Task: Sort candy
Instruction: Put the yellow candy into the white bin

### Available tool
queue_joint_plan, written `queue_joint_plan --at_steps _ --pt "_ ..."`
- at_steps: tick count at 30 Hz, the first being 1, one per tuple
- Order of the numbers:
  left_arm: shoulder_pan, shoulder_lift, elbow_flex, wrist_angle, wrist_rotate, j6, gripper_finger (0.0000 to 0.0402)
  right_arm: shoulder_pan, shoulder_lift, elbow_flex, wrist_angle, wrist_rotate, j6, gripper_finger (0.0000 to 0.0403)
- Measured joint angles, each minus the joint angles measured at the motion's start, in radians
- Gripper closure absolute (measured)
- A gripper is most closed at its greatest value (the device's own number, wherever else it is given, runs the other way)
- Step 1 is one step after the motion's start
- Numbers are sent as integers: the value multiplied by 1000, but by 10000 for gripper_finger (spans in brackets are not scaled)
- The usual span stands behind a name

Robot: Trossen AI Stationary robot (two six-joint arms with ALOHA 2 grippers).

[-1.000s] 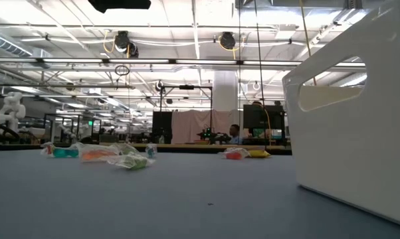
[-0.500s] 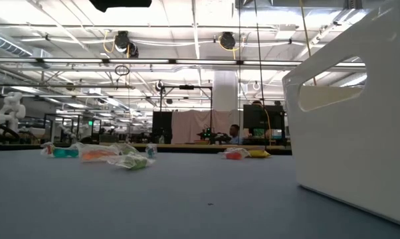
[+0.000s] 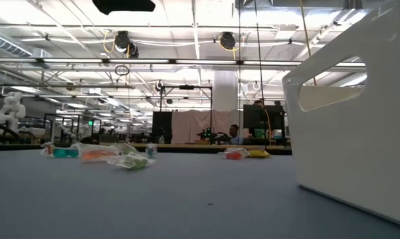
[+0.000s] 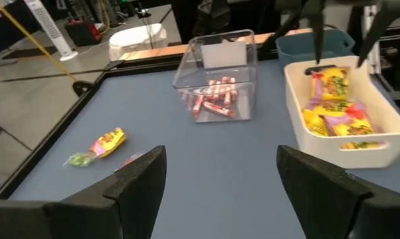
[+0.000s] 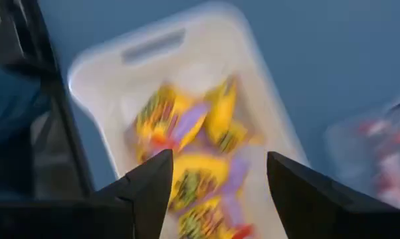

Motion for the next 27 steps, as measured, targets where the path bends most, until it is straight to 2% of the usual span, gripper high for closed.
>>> queue_joint_plan --at_steps 5,9,13,16,18,22,25,27 --pt "46 2 0 8 0 74 112 -2 -3 92 -117 235 -40 182" --pt "93 36 0 50 0 164 112 -37 -4 108 -143 337 -128 191" --pt "132 96 0 138 41 238 112 -114 -5 108 -193 342 -160 198" --pt "149 132 0 173 96 275 112 -205 -5 108 -259 343 -196 200" --pt "150 140 0 169 98 289 112 -276 -5 108 -309 344 -242 199" --pt "155 133 0 150 69 291 112 -438 -6 108 -347 376 -375 199" --pt "156 121 0 130 61 309 112 -562 -6 107 -307 424 -503 198" --pt "155 116 0 97 56 313 112 -644 -6 107 -262 418 -601 198"
